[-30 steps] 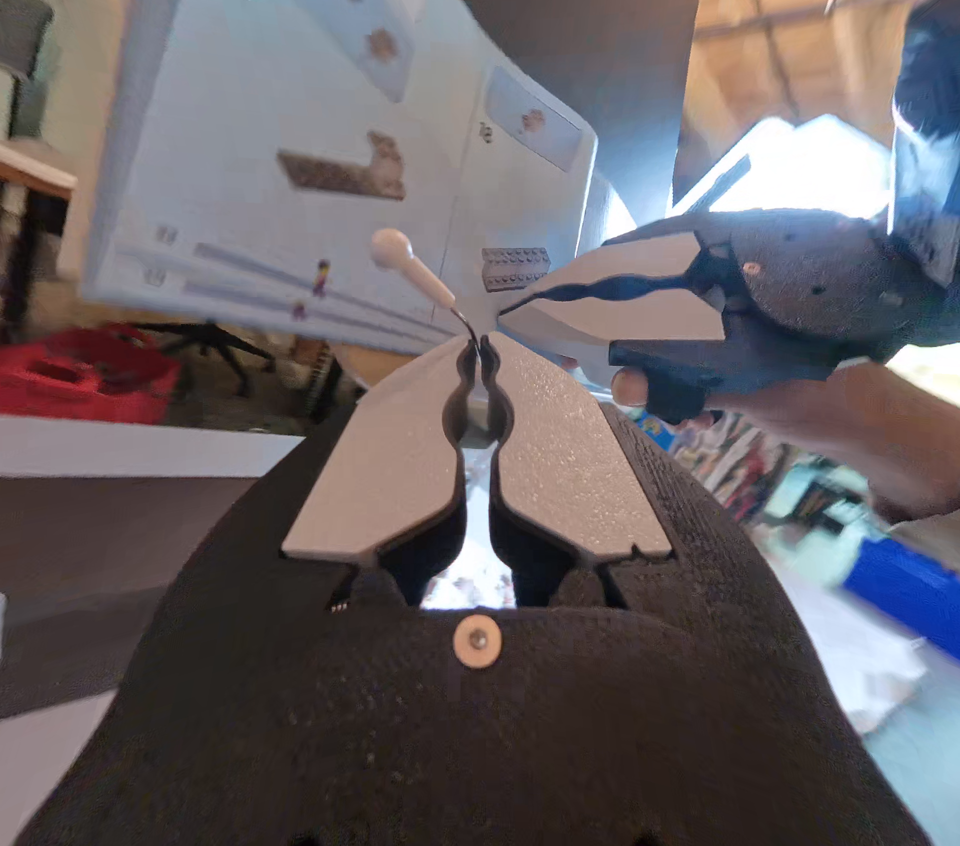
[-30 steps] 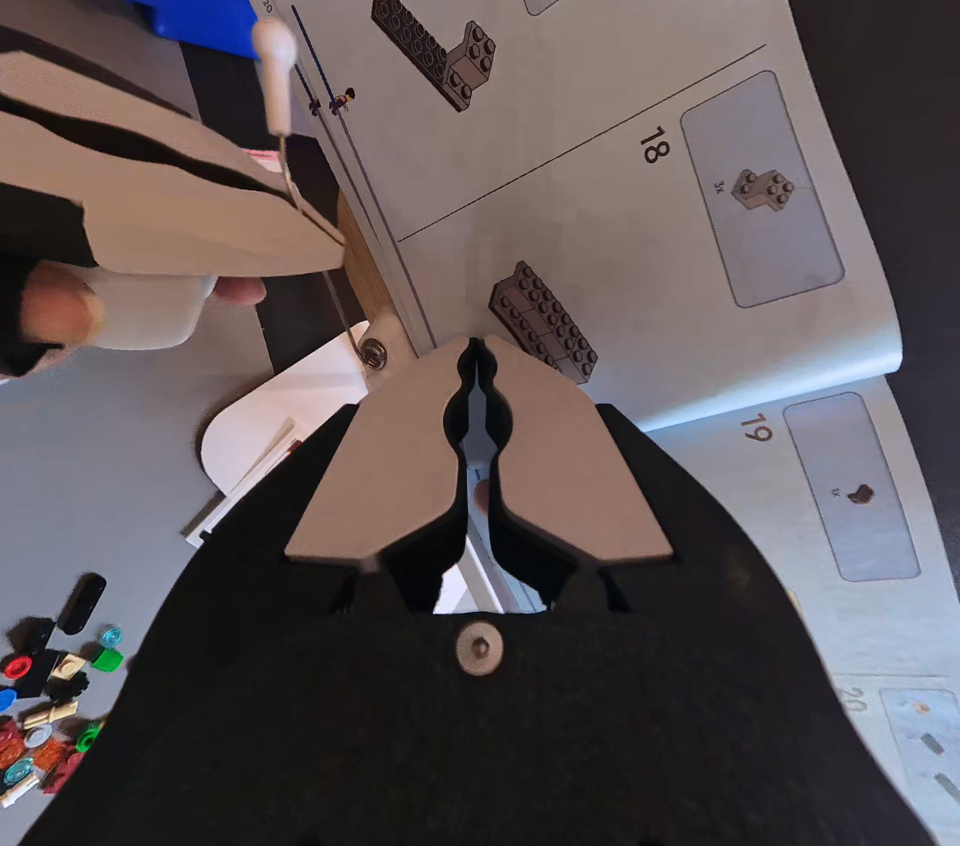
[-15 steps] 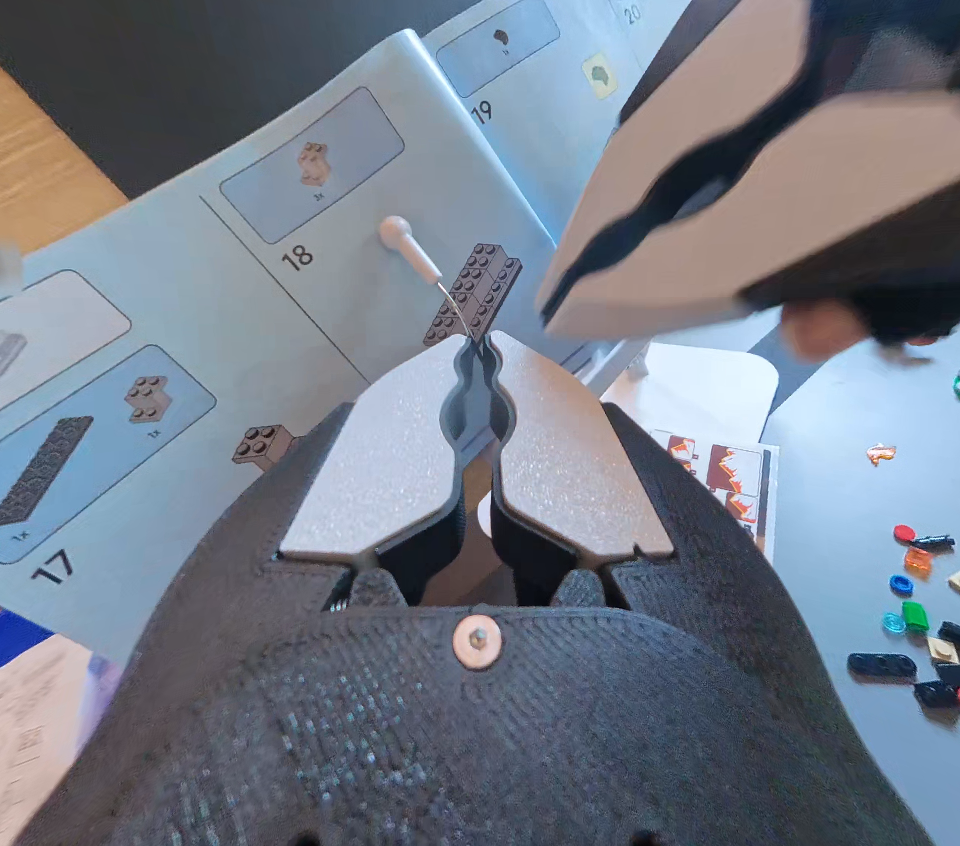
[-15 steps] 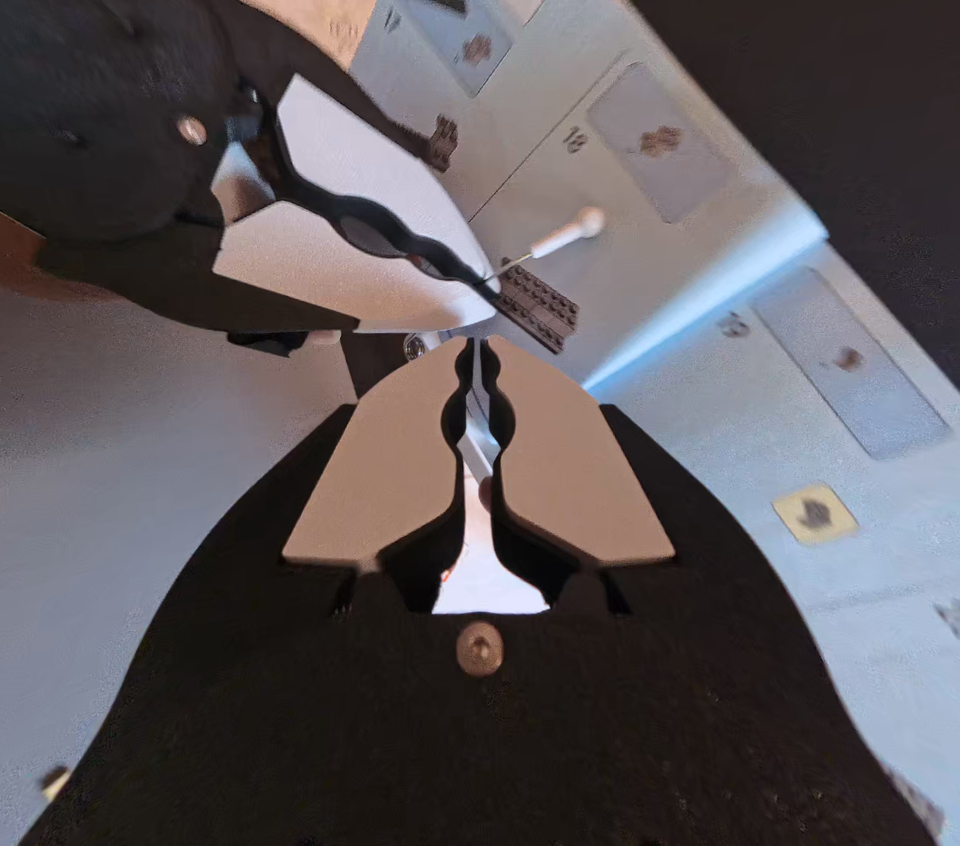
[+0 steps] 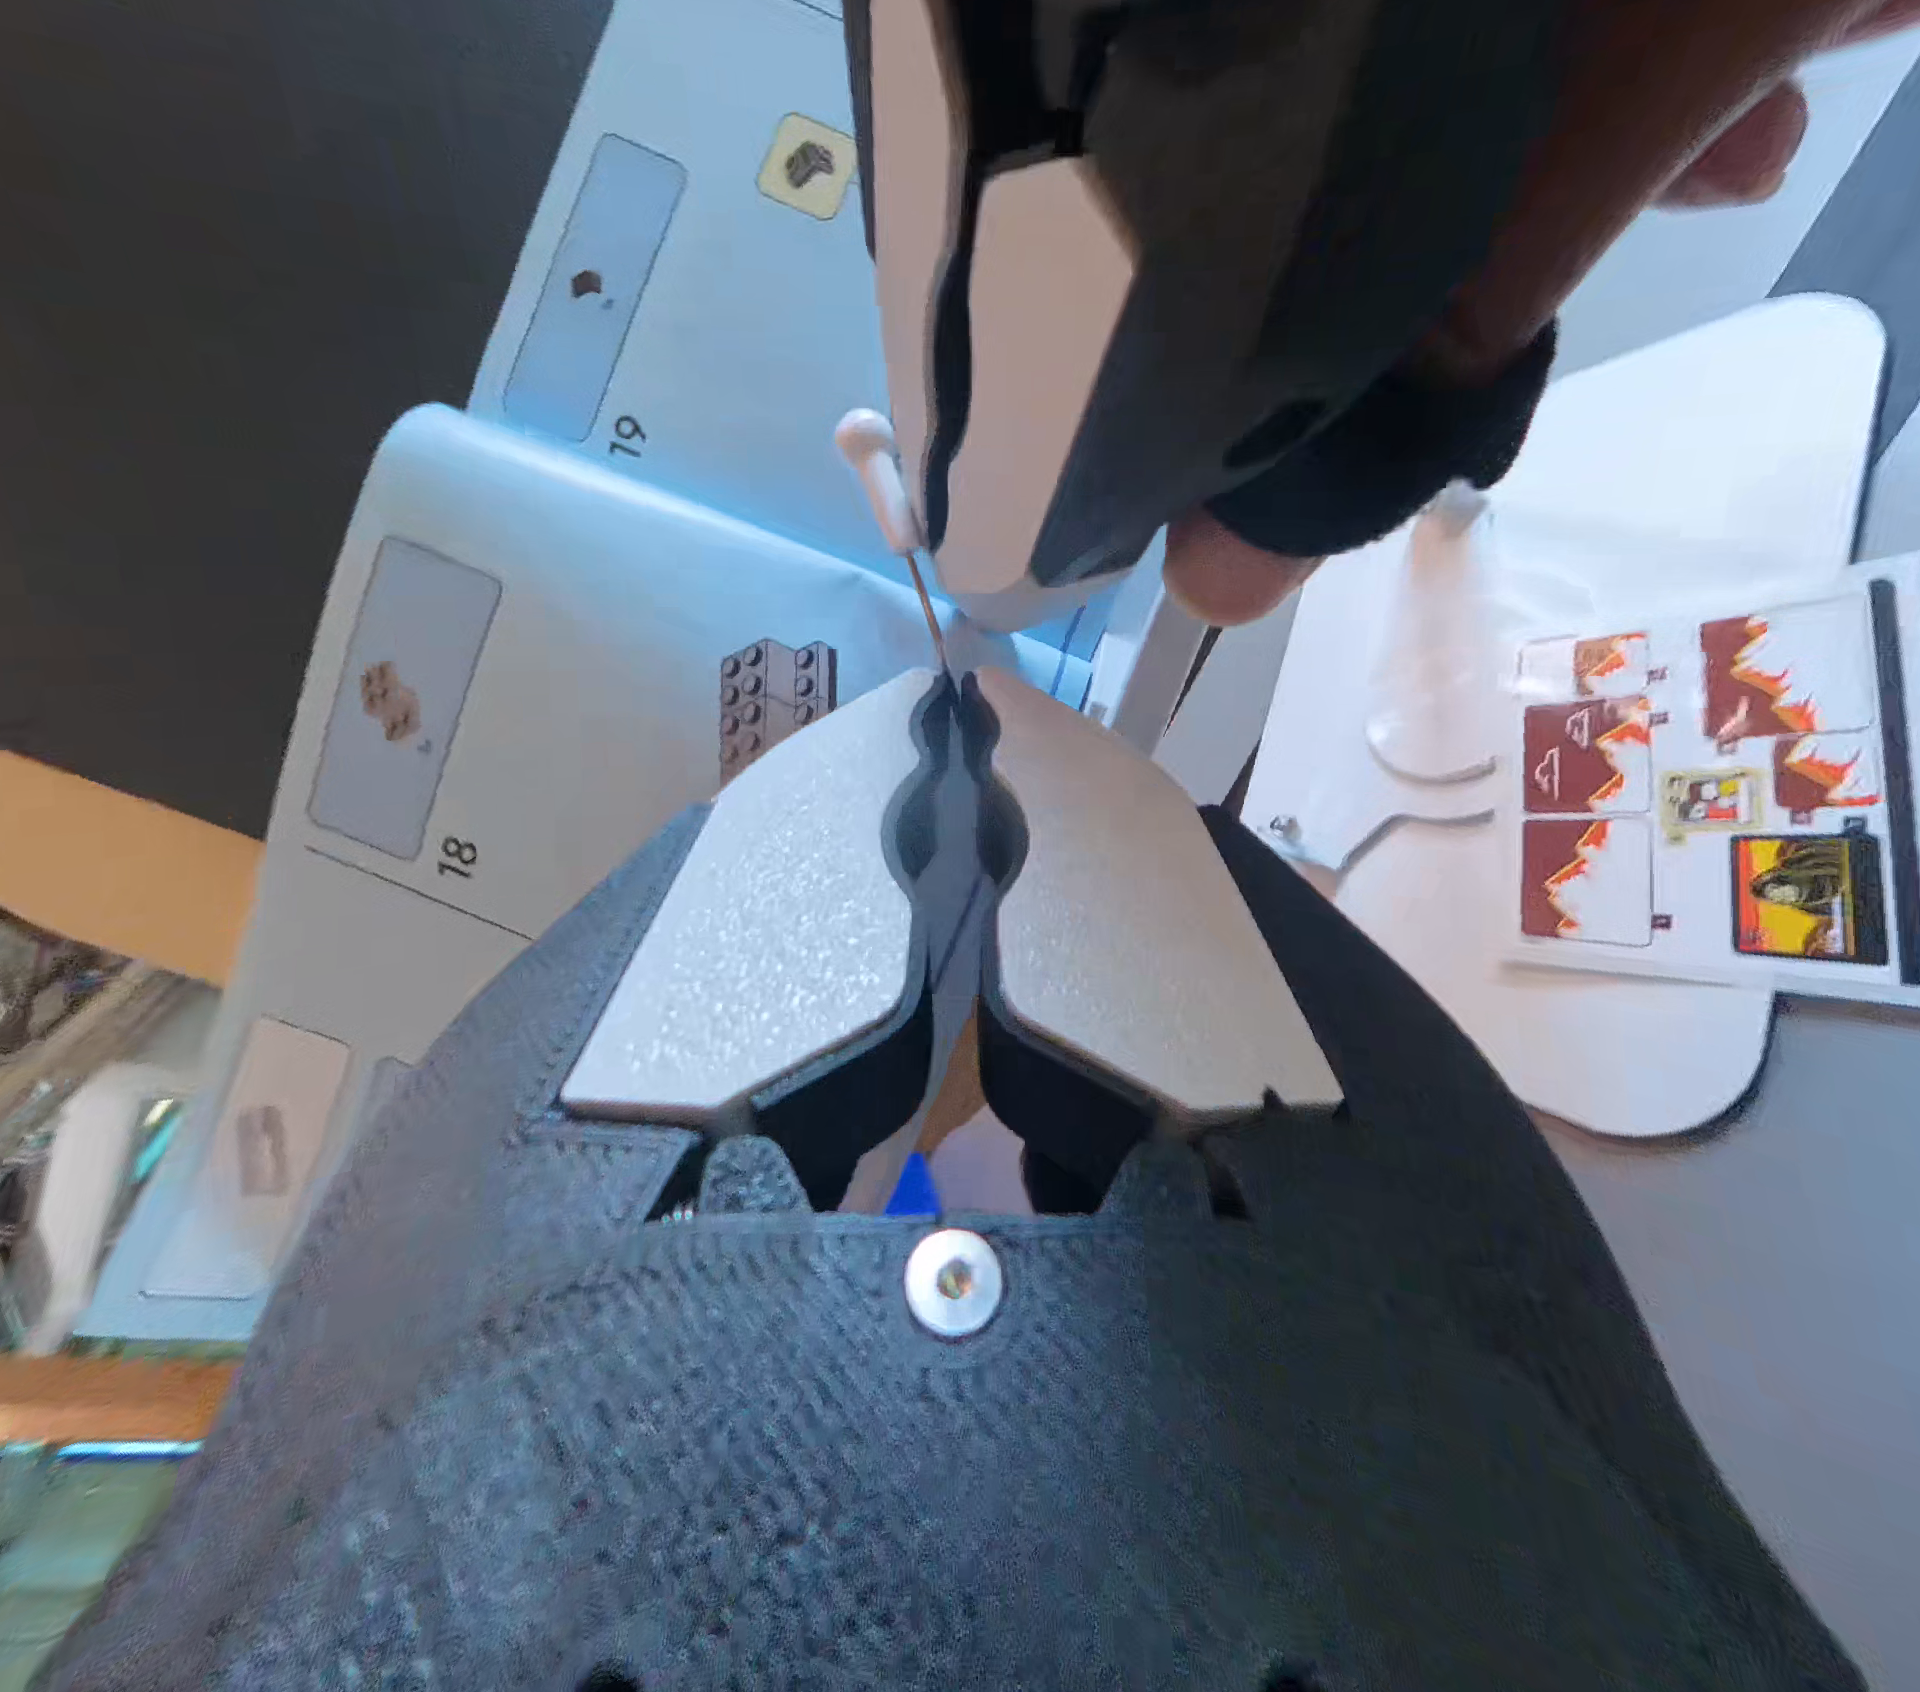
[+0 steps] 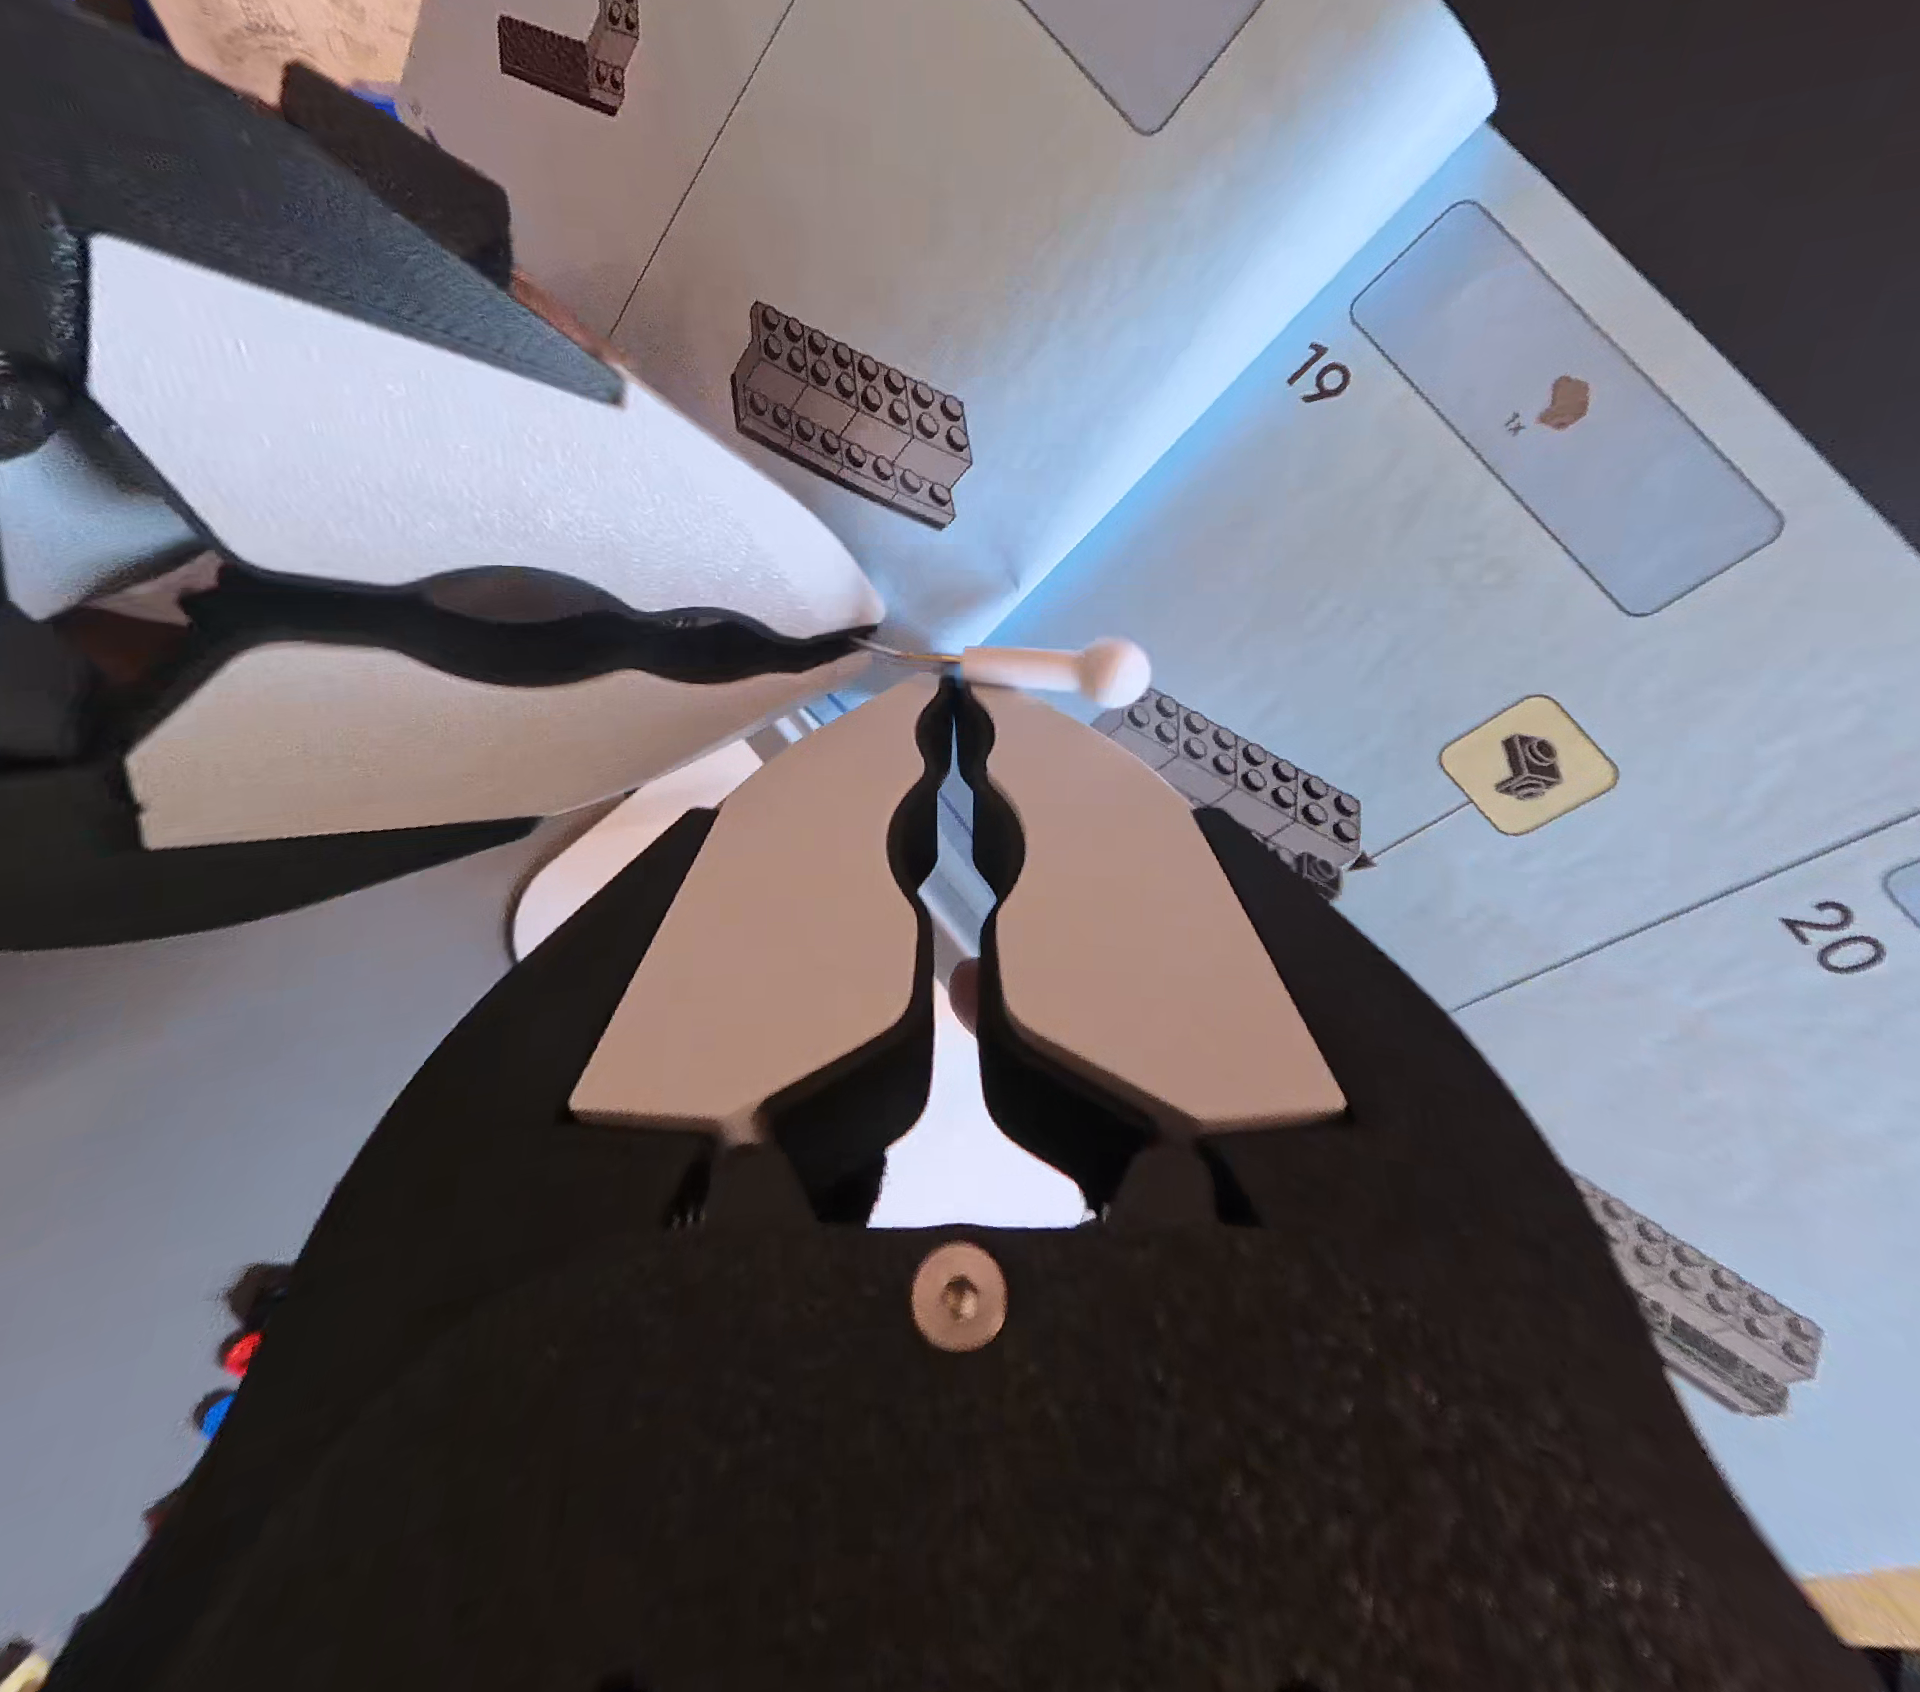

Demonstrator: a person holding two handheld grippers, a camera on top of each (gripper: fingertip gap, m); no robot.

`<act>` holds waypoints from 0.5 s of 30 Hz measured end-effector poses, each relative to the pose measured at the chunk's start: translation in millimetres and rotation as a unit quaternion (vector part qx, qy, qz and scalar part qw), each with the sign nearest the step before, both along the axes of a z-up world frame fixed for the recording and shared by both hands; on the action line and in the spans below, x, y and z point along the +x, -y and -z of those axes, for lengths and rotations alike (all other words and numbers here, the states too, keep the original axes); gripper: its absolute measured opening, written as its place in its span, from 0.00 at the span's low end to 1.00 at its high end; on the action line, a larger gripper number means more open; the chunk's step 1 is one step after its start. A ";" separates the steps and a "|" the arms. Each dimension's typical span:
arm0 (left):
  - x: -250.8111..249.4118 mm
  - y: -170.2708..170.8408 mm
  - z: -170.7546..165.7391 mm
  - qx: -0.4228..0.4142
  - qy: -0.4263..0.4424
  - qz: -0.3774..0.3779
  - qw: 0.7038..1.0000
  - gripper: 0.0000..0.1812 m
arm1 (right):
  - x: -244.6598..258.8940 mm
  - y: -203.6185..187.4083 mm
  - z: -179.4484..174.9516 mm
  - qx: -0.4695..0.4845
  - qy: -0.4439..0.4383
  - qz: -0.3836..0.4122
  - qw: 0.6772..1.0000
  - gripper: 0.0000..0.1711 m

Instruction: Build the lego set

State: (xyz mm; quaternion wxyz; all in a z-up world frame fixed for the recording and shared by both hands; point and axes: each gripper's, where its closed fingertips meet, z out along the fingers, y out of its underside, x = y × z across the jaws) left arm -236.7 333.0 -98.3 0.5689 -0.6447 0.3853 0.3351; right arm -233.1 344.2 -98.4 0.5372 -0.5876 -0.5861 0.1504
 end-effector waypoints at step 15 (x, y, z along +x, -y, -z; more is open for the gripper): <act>-1.8 34.4 -17.6 -0.010 0.316 0.022 0.948 0.09 | 135.6 -72.4 -26.2 0.066 -0.094 0.185 0.976 0.23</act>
